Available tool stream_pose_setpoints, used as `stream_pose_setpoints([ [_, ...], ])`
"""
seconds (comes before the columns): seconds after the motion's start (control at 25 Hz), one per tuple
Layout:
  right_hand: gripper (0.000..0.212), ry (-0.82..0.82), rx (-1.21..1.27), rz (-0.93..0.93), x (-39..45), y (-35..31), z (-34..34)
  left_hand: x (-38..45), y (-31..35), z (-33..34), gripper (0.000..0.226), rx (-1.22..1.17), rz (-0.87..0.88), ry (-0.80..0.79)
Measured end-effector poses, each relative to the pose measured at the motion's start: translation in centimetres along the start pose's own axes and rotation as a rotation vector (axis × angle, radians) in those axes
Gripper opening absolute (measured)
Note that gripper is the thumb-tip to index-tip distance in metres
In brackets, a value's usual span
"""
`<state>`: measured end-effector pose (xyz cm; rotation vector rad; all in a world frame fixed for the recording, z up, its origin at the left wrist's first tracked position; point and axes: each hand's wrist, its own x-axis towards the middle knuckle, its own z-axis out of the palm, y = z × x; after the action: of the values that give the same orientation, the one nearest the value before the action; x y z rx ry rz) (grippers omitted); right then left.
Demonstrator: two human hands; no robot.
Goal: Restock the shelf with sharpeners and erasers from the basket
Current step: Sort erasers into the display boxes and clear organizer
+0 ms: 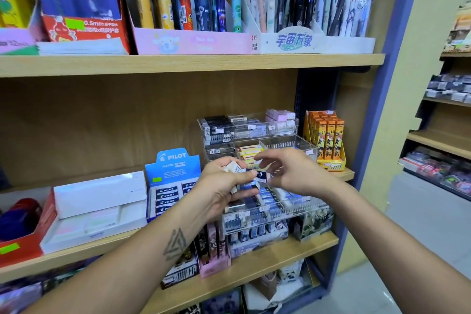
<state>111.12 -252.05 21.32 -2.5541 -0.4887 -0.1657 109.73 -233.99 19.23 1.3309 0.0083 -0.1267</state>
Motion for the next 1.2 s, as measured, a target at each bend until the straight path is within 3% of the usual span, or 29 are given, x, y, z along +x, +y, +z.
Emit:
stream_pose_setpoints([
  [0.2, 0.034, 0.045, 0.055, -0.086, 0.6, -3.3, 2.2, -0.9, 1.2, -3.2, 0.015, 0.0, 0.031, 0.067],
  [0.4, 0.036, 0.11, 0.008, -0.234, 2.6, -6.8, 4.4, -2.7, 2.8, -8.3, 0.021, 0.039, -0.032, 0.021],
  [0.56, 0.036, 0.038, 0.61, 0.008, 4.3, -10.7, 6.9, -2.9, 3.1, -10.7, 0.022, -0.062, 0.062, 0.131],
  [0.72, 0.047, 0.055, 0.696, 0.081, 6.4, -12.8, 9.4, -3.1, 3.0, -12.8, 0.021, 0.007, 0.086, 0.145],
  [0.8, 0.046, 0.102, 0.577, 0.091, 7.4, -13.0, 9.5, -3.3, 2.9, -13.8, 0.022, 0.025, 0.058, 0.181],
  [0.92, 0.027, 0.0, -0.129, -0.099, 7.8, -12.8, 9.4, -3.2, 2.9, -15.6, 0.028, 0.035, 0.032, 0.296],
  [1.0, 0.026, -0.127, -0.481, -0.224, 7.5, -13.0, 10.1, -3.1, 2.8, -16.3, 0.033, 0.034, 0.04, 0.317],
  [1.2, 0.027, -0.249, -0.697, -0.3, 7.5, -13.2, 11.3, -3.2, 2.5, -16.7, 0.04, 0.015, -0.003, 0.276],
])
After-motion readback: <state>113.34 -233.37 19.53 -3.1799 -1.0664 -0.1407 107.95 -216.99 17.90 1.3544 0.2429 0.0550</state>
